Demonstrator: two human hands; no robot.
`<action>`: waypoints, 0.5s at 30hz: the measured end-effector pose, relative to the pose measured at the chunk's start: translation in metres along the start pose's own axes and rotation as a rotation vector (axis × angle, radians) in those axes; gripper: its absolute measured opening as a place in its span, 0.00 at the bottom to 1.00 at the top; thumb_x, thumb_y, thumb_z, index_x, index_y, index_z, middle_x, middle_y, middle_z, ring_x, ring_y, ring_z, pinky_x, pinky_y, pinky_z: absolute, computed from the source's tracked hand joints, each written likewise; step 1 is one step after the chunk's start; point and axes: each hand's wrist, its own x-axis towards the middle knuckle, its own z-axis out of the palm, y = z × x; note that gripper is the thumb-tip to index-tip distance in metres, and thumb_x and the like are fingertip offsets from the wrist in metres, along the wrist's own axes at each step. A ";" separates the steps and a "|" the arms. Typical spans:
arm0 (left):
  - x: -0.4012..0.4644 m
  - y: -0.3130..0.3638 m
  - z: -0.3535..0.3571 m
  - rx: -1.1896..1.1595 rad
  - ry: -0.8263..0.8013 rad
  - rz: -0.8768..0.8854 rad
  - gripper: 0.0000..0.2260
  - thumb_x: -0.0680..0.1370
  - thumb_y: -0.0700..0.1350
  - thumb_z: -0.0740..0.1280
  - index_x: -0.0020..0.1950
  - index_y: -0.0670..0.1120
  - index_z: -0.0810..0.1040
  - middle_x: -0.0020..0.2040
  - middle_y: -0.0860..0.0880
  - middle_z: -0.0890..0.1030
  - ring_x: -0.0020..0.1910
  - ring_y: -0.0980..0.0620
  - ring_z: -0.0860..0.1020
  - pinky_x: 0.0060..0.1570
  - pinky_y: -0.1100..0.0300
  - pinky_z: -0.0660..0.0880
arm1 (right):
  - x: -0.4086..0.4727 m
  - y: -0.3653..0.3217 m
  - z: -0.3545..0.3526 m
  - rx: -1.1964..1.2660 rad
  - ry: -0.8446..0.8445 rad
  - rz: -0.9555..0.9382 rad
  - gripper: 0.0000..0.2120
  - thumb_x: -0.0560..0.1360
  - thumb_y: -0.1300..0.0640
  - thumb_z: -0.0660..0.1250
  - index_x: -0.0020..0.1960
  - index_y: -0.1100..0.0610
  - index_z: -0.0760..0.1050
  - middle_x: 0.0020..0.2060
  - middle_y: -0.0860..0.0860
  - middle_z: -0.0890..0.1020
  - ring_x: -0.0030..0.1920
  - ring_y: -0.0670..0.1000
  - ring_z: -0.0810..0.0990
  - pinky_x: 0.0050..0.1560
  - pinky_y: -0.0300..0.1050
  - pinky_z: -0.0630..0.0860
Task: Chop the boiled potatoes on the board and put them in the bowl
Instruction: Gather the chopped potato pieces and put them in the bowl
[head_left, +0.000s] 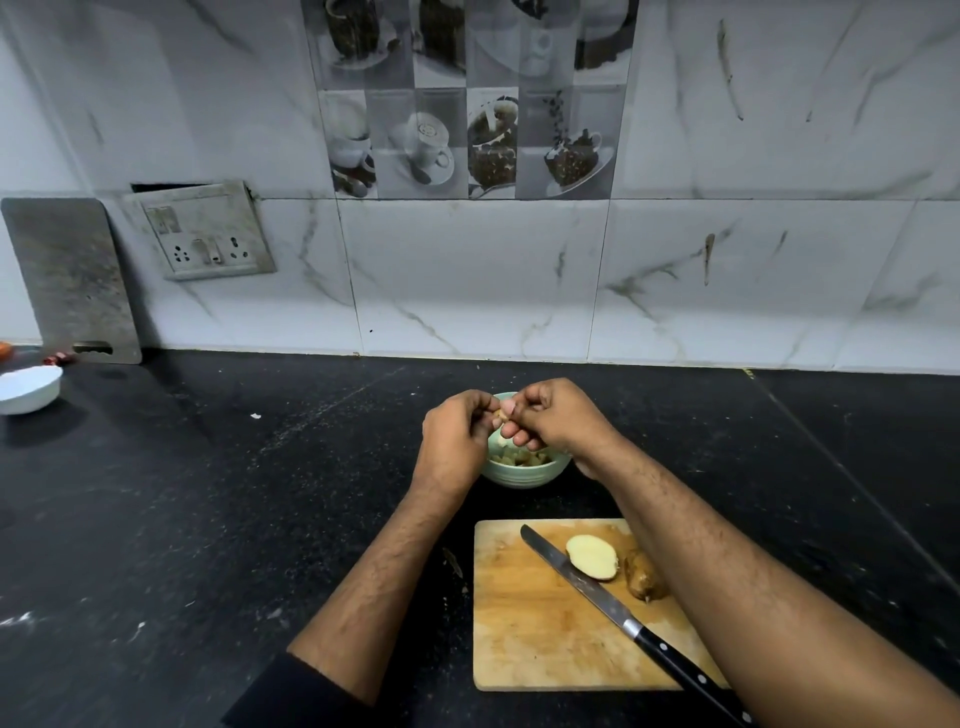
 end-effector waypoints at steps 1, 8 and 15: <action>0.000 0.000 -0.001 -0.012 0.008 -0.016 0.06 0.78 0.38 0.71 0.50 0.50 0.83 0.43 0.57 0.84 0.43 0.67 0.80 0.45 0.72 0.74 | 0.000 0.001 -0.002 0.022 0.038 0.017 0.10 0.81 0.55 0.68 0.48 0.60 0.82 0.38 0.53 0.87 0.36 0.47 0.81 0.35 0.39 0.77; -0.003 0.002 -0.006 0.019 -0.013 -0.036 0.14 0.78 0.34 0.68 0.59 0.49 0.84 0.52 0.56 0.84 0.51 0.62 0.80 0.56 0.70 0.74 | -0.002 0.000 -0.011 -0.303 0.114 -0.033 0.09 0.80 0.60 0.67 0.57 0.51 0.84 0.52 0.46 0.83 0.54 0.44 0.79 0.49 0.36 0.71; -0.006 0.007 -0.005 -0.055 0.056 -0.060 0.09 0.79 0.37 0.70 0.55 0.48 0.84 0.49 0.56 0.85 0.50 0.65 0.80 0.52 0.71 0.74 | -0.009 -0.003 -0.019 -0.383 0.194 -0.052 0.04 0.78 0.58 0.71 0.51 0.52 0.85 0.48 0.45 0.85 0.50 0.42 0.81 0.49 0.38 0.72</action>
